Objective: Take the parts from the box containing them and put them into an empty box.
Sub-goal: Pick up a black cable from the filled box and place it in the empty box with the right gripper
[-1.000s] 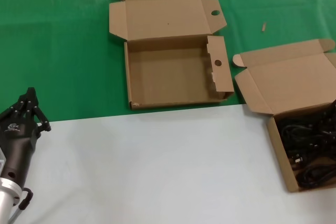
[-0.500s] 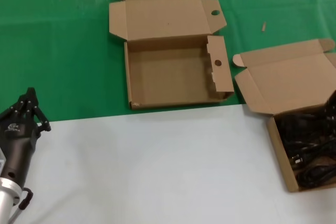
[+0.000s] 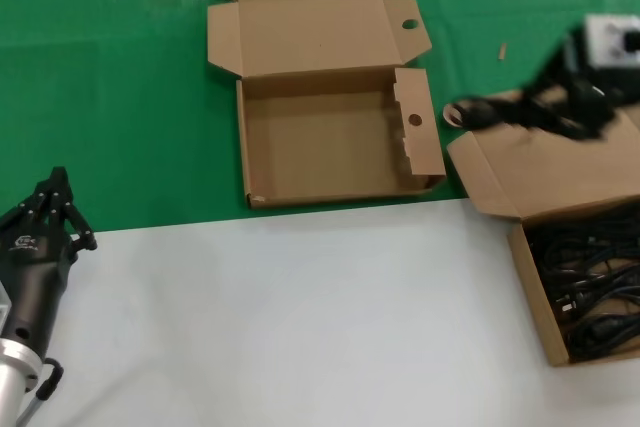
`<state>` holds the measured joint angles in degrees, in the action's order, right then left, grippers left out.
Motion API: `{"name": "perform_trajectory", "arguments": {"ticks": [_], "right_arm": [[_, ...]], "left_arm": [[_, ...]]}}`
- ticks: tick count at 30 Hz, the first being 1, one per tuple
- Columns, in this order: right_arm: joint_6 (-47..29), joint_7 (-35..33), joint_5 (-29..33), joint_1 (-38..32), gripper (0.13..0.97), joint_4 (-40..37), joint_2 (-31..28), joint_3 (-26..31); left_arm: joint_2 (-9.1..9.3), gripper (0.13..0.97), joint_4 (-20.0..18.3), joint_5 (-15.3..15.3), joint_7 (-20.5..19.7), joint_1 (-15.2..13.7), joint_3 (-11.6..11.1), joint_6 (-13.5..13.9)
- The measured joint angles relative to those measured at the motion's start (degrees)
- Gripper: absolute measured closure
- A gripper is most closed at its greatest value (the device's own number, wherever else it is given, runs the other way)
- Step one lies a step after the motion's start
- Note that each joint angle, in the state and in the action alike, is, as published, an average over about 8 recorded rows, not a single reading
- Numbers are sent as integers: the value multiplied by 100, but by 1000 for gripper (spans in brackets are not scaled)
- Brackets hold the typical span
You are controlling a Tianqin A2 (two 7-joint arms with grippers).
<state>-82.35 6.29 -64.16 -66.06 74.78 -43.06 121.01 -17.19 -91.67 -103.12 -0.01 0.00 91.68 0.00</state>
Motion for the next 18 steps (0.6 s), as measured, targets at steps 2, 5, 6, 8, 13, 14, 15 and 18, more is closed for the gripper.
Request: {"name": "perform_trajectory", "arguments": {"ticks": [2,5,6,8,13,14,15,18], "right_arm": [[98,-8,71,-224,893,-136,299,82],[279,-38,172,-517,893,-388,753,211],[347,-56,205,-602,893,-485,902,256],[483,-102,265,-743,893,-685,1177,343],[847,-267,363,-947,893,-1213,1790,536],[927,-309,371,-963,893,-1323,1902,568],[1009,-353,376,-974,893,-1434,2014,599],[1267,-498,375,-976,893,-1779,2336,682]], "left_arm": [[0,957,0,0,0,0,0,0],[0,957,0,0,0,0,0,0],[0,957,0,0,0,0,0,0],[0,957,0,0,0,0,0,0],[0,957,0,0,0,0,0,0],[0,957,0,0,0,0,0,0],[0,957,0,0,0,0,0,0],[0,957,0,0,0,0,0,0]]}}
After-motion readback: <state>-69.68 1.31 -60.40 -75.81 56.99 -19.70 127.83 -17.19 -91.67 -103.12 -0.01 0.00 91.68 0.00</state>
